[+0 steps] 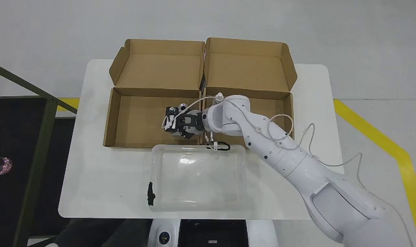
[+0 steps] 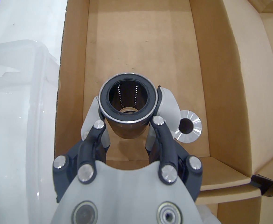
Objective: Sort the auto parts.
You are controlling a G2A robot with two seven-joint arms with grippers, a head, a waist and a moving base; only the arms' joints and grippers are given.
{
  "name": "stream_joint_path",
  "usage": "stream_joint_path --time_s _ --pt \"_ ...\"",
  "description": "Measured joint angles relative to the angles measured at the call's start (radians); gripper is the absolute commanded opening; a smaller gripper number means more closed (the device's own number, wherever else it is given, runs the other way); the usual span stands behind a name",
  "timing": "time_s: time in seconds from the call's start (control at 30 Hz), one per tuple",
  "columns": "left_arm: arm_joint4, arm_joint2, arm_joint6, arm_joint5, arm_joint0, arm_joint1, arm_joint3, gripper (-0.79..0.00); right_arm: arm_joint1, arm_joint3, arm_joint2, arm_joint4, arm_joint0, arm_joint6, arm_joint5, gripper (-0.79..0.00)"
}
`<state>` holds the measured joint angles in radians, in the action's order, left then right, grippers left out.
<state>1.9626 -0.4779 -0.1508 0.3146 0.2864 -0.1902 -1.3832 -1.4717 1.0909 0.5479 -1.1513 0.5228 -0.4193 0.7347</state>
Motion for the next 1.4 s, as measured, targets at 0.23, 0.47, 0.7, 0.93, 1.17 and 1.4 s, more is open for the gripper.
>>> stream_joint_path --time_s 0.23,0.47,0.7,0.93,1.17,1.4 --pt "0.0 0.0 0.0 0.0 0.0 0.0 0.0 0.0 -0.009 -0.027 0.003 0.001 -0.001 0.001 0.011 -0.413" --pt "0.0 0.0 0.0 0.0 0.0 0.0 0.0 0.0 -0.012 -0.026 0.017 0.001 0.004 0.012 0.021 -0.388" --pt "0.0 0.0 0.0 0.0 0.0 0.0 0.0 0.0 -0.002 0.035 0.052 -0.007 0.015 0.022 0.031 -0.308" --pt "0.0 0.0 0.0 0.0 0.0 0.0 0.0 0.0 0.017 0.126 0.104 -0.012 0.047 0.034 0.044 -0.305" --pt "0.0 0.0 0.0 0.0 0.0 0.0 0.0 0.0 0.057 0.272 0.203 -0.024 0.121 0.039 0.061 -0.28" --pt "0.0 0.0 0.0 0.0 0.0 0.0 0.0 0.0 0.11 0.471 0.342 -0.05 0.254 0.02 0.081 -0.237"
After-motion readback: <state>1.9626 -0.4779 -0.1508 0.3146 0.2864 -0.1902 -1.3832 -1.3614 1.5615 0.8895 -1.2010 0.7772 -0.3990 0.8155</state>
